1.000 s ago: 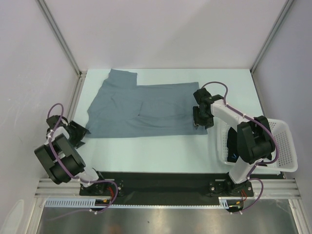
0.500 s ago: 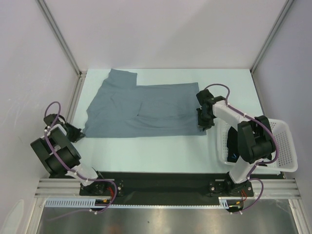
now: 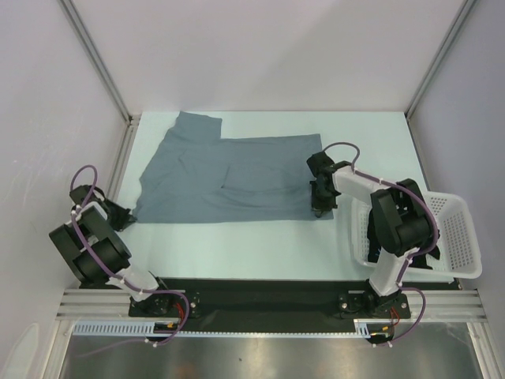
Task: Fold and stack the t-shirts
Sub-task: Fold the tshirt
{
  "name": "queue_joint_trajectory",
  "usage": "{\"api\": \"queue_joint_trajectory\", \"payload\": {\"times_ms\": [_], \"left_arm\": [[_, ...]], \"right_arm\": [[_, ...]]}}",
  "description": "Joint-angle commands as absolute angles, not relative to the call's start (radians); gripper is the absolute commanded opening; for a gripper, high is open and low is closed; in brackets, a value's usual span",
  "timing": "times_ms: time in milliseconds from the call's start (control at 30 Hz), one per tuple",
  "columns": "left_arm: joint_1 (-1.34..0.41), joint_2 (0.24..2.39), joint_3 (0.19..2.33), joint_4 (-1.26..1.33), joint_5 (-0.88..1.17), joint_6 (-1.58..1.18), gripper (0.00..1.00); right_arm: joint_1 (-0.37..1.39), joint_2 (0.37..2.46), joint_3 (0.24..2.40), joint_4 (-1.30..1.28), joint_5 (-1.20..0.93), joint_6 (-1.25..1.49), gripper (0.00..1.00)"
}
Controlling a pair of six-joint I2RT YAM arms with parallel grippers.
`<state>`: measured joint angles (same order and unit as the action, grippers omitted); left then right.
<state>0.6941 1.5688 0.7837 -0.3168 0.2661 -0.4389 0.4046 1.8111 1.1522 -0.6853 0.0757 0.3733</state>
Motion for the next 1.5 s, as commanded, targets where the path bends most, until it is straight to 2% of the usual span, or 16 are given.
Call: {"api": "queue_joint_trajectory", "payload": {"times_ms": [0,400,433,467,533,567,633,667,767,933,1033,1067,1200,1333,1400,1467], "left_arm": [[0.748,1.574,0.801,-0.330,0.137,-0.431,0.00],[0.787,1.552,0.781,-0.367,0.112,-0.448,0.01],[0.787,1.549,0.785,-0.373,0.110,-0.448,0.07],[0.787,1.543,0.788,-0.380,0.101,-0.457,0.24],[0.787,1.506,0.787,-0.403,0.092,-0.466,0.38],[0.785,1.494,0.785,-0.414,0.091,-0.483,0.47],[0.785,1.464,0.785,-0.445,0.087,-0.502,0.52],[0.782,1.451,0.785,-0.460,0.083,-0.518,0.55],[0.778,1.404,0.801,-0.529,0.060,-0.555,0.56],[0.600,1.344,0.834,-0.528,0.136,-0.537,0.56],[0.421,1.342,0.856,-0.493,0.213,-0.497,0.53],[0.381,1.335,0.868,-0.482,0.218,-0.486,0.48],[0.168,1.357,0.887,-0.401,0.290,-0.476,0.47],[0.060,1.485,0.896,-0.312,0.388,-0.518,0.40],[0.025,1.561,0.897,-0.281,0.417,-0.558,0.34],[0.008,1.607,0.914,-0.261,0.419,-0.575,0.32]], "right_arm": [[0.382,1.835,1.051,-0.695,0.192,0.422,0.00],[0.408,1.761,0.988,-0.753,0.249,0.469,0.00],[0.411,1.747,1.003,-0.764,0.242,0.466,0.00],[0.414,1.723,1.053,-0.781,0.233,0.447,0.00],[0.410,1.703,1.121,-0.802,0.239,0.427,0.03],[0.402,1.700,1.188,-0.816,0.242,0.416,0.12],[0.379,1.709,1.258,-0.824,0.233,0.374,0.21],[0.374,1.719,1.284,-0.822,0.233,0.361,0.33],[0.342,1.772,1.365,-0.813,0.213,0.312,0.51],[0.314,1.864,1.434,-0.773,0.161,0.246,0.64],[0.301,1.908,1.472,-0.746,0.109,0.224,0.64],[0.298,1.916,1.483,-0.744,0.107,0.222,0.59],[0.275,1.948,1.497,-0.706,0.066,0.199,0.57],[0.268,1.993,1.516,-0.683,0.028,0.179,0.52],[0.267,2.006,1.522,-0.667,0.026,0.176,0.41],[0.268,2.013,1.531,-0.667,0.035,0.173,0.38]]}}
